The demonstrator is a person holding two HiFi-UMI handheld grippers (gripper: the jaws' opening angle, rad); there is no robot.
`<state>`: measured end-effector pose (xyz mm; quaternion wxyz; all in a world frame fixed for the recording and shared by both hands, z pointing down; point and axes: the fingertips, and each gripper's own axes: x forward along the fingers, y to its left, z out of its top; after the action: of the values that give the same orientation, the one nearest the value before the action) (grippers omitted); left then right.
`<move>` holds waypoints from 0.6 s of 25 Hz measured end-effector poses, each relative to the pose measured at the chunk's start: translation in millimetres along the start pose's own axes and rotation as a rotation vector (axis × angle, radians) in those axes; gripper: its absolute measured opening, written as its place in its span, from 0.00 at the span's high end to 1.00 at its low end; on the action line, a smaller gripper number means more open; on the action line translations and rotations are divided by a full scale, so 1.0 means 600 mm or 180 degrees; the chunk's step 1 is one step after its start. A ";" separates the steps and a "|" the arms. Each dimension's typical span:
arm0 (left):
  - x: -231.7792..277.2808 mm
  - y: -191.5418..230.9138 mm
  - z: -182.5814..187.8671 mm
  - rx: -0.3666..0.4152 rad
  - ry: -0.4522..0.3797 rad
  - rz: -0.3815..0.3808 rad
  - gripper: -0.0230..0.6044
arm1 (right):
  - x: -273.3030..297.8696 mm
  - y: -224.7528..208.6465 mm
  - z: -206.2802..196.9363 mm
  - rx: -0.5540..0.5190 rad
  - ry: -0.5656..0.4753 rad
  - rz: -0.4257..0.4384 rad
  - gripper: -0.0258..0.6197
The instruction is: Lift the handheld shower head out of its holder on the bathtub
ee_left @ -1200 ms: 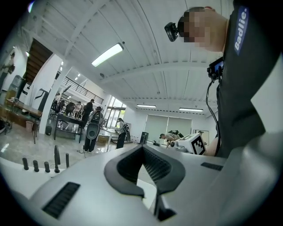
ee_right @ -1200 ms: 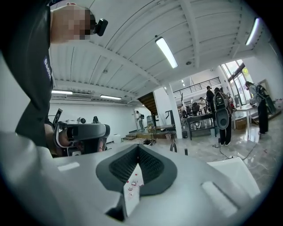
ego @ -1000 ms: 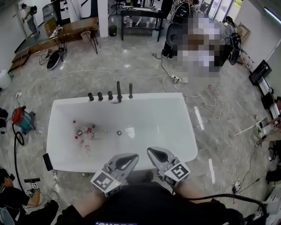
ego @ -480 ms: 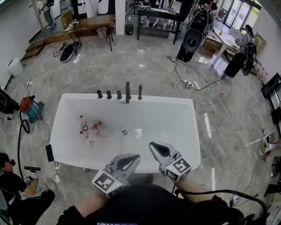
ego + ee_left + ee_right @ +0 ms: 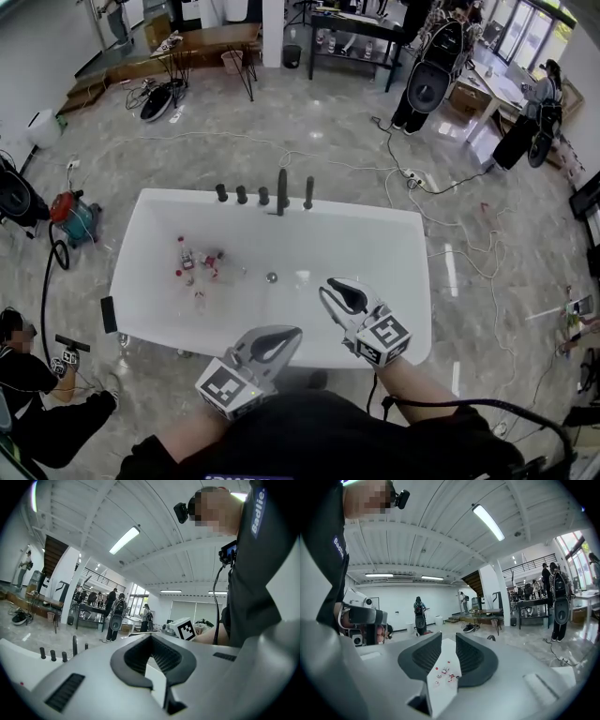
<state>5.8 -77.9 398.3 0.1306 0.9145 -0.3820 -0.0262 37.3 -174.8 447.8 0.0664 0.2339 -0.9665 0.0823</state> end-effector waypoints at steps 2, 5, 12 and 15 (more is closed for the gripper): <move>0.003 -0.001 -0.001 0.0003 0.0003 0.0021 0.96 | 0.005 -0.015 0.002 -0.0031 0.0017 0.0002 0.84; 0.009 -0.005 -0.003 -0.0015 0.0007 0.0060 0.96 | 0.010 -0.038 0.002 -0.0060 0.0048 -0.0001 0.79; 0.024 -0.011 -0.003 0.0019 0.0015 0.0166 0.96 | 0.029 -0.094 -0.001 -0.0108 0.0159 0.0007 0.71; 0.032 -0.015 -0.005 0.0020 -0.0009 0.0251 0.96 | 0.032 -0.118 -0.009 -0.0141 0.0217 0.0027 0.69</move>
<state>26.2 -84.7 400.1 0.1280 0.8991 -0.4181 -0.0211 53.6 -244.0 465.1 0.1042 0.2252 -0.9662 0.0691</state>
